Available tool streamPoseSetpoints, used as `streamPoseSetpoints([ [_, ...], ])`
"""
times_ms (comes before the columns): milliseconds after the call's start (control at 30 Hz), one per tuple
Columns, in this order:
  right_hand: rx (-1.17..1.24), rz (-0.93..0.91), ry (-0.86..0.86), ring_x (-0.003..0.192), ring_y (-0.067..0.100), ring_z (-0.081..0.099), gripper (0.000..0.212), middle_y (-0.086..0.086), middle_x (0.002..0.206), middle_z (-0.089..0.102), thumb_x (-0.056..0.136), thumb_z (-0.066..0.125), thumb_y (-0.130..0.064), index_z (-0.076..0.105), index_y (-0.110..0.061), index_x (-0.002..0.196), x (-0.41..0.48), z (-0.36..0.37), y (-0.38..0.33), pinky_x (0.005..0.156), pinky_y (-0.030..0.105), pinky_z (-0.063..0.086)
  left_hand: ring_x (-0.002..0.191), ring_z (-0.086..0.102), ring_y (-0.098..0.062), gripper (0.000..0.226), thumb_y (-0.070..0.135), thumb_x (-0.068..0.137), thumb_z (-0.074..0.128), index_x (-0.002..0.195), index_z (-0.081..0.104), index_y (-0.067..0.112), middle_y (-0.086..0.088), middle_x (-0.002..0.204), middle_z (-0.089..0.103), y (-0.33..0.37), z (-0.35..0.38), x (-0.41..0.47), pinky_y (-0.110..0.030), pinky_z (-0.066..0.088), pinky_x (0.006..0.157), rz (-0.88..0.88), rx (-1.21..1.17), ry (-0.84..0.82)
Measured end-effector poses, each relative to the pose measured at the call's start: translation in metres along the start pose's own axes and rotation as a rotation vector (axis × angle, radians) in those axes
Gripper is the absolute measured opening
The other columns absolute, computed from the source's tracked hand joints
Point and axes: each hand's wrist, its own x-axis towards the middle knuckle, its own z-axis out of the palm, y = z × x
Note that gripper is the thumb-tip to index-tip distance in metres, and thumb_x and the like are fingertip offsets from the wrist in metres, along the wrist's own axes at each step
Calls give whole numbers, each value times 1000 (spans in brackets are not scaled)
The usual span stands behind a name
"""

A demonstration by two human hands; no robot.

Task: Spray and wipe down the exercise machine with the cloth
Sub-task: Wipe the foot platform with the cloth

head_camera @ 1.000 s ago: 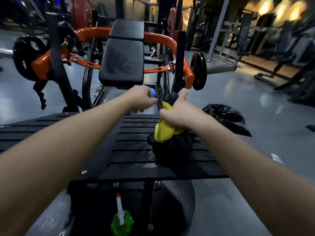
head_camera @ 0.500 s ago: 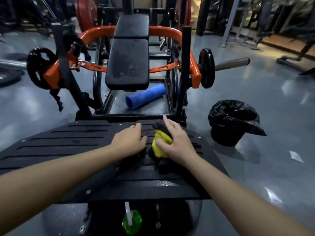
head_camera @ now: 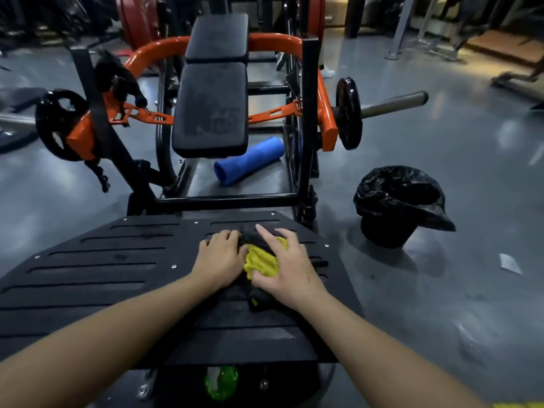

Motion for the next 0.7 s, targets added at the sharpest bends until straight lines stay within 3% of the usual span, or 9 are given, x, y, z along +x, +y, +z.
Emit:
streamPoseSetpoints([
  [133,-38,59,-21,126,33,46,90,1,154,26,82,66,-52,15,-57,155,1,-2,-6,108,42,42,125,51,-30,29,39,104,42,115,54,15,-7,131,58,6,-10,-9,-44,39,98,-19,16,45],
  [267,-29,46,-26,132,33,42,92,0,154,23,83,62,-52,7,-54,156,1,0,-5,109,46,41,123,53,-31,30,38,104,43,117,55,14,-9,125,58,8,-13,-11,-44,42,95,29,51,82],
  [400,1,67,33,132,32,44,91,0,153,26,85,68,-46,13,-35,158,-4,-2,-9,109,45,40,97,66,-37,38,37,94,37,102,63,10,-13,101,64,14,-21,-25,-47,53,76,57,129,107],
  [500,-21,132,67,126,36,49,83,6,152,27,88,69,-42,22,-22,152,-9,-4,-18,102,43,41,119,57,-33,34,38,102,41,122,54,13,-10,125,58,22,-30,-52,-46,47,91,79,154,49],
  [600,-60,164,94,120,39,53,71,7,148,32,87,69,-40,32,-24,146,-10,-6,-21,98,44,43,128,52,-30,40,44,105,39,131,53,17,-8,137,55,19,-24,-78,-46,44,103,110,-36,-53],
  [700,-115,150,142,119,40,54,64,11,148,39,86,71,-34,46,-23,144,-14,-6,-25,102,43,43,148,35,-26,55,46,108,35,154,41,16,-9,160,40,11,-13,-88,-43,27,121,169,-141,-89],
])
